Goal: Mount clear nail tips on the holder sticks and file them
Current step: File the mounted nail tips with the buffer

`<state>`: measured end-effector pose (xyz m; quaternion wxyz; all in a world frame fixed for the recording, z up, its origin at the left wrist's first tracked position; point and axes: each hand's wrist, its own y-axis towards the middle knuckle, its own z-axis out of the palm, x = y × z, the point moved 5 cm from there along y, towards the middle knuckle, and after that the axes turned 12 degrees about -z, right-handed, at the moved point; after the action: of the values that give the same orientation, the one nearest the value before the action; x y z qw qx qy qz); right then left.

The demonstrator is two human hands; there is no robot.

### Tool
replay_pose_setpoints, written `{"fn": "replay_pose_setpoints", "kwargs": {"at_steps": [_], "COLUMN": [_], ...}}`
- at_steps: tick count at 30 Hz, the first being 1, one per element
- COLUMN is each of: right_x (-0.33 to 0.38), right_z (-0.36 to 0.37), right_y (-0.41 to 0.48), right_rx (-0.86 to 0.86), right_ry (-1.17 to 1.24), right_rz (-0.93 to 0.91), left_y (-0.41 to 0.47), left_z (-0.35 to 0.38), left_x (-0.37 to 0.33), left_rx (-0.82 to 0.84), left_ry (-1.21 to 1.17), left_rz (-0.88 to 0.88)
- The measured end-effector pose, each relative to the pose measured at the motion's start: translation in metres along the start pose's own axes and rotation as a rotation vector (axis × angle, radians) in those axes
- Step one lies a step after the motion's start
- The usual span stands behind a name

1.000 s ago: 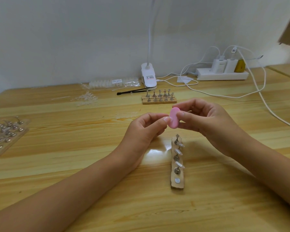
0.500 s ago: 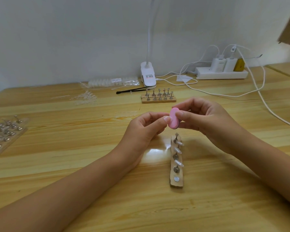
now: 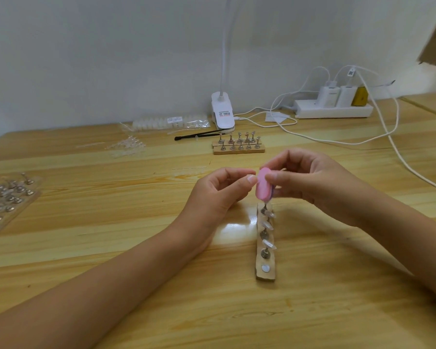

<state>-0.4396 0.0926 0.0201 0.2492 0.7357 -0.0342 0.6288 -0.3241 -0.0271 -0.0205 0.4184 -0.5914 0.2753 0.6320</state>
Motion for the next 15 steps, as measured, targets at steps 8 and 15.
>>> {"fn": "replay_pose_setpoints", "kwargs": {"at_steps": [8,15], "right_x": [0.001,0.0004], "right_z": [0.0006,-0.0035], "right_y": [-0.0001,0.0007], "right_rx": [-0.002,-0.033], "right_ry": [-0.009,-0.007], "right_rz": [-0.011,-0.016], "left_y": [0.001,0.0004], "left_z": [-0.0016,-0.0004], "left_x": [0.0017,0.0002], "left_rx": [-0.012,-0.033], "left_ry": [-0.008,-0.013], "left_rz": [-0.012,-0.014]}}
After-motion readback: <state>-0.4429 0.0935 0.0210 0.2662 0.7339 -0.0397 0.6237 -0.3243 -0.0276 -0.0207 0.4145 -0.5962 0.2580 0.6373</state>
